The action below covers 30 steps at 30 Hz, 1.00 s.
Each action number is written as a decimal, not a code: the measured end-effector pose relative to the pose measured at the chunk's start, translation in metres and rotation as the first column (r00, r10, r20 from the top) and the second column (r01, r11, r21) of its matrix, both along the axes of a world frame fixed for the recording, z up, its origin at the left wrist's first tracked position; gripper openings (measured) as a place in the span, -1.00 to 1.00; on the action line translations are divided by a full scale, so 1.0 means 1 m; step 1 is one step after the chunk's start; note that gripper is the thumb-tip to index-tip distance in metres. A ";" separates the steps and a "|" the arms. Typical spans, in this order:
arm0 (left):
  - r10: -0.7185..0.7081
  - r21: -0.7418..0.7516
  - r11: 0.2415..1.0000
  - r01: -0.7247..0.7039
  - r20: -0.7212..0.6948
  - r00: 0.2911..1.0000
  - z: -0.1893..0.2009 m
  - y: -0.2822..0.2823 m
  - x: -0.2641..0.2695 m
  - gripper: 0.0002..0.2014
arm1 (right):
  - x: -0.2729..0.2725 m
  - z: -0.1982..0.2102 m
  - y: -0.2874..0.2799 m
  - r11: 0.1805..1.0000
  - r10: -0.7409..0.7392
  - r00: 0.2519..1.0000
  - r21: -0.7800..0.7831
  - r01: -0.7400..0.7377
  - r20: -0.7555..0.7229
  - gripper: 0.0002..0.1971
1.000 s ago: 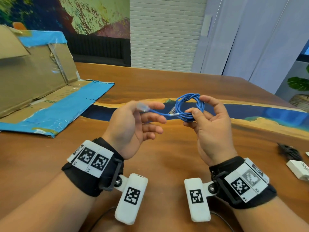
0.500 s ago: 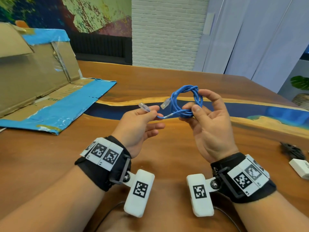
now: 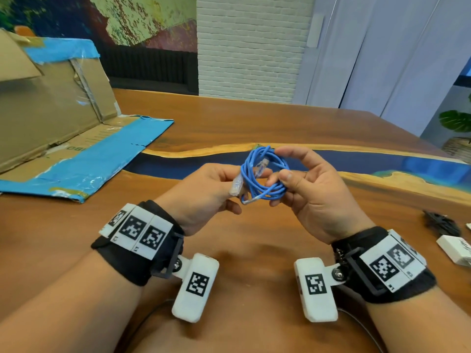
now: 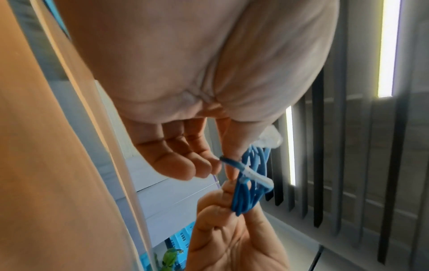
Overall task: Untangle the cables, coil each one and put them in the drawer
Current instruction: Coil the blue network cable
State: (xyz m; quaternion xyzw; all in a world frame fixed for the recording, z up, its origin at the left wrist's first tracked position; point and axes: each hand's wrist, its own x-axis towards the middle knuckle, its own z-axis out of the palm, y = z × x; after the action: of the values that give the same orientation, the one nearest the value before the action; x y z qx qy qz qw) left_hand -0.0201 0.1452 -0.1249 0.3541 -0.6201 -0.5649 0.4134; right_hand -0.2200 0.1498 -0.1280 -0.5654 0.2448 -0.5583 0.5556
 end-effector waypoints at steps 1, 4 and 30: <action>-0.011 0.014 1.000 0.012 -0.056 0.998 0.001 0.001 0.000 -0.78 | 0.000 0.001 0.000 1.000 -0.005 1.000 -0.002 0.005 -0.005 -0.60; 0.015 0.093 0.996 0.005 -0.211 0.977 0.003 0.000 -0.001 -0.69 | -0.001 0.000 -0.003 0.999 -0.054 0.998 0.004 0.054 -0.039 -0.59; 0.064 0.008 0.998 -0.063 -0.067 0.996 0.001 0.003 -0.011 -0.71 | 0.003 -0.008 -0.011 0.942 -0.329 0.920 -0.146 0.303 -0.214 -0.93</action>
State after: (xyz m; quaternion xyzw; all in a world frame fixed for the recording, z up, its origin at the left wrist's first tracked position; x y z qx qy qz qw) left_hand -0.0314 0.1483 -0.1237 0.3557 -0.5925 -0.5651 0.4506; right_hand -0.2175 0.1391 -0.1361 -0.6105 0.3658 -0.5822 0.3930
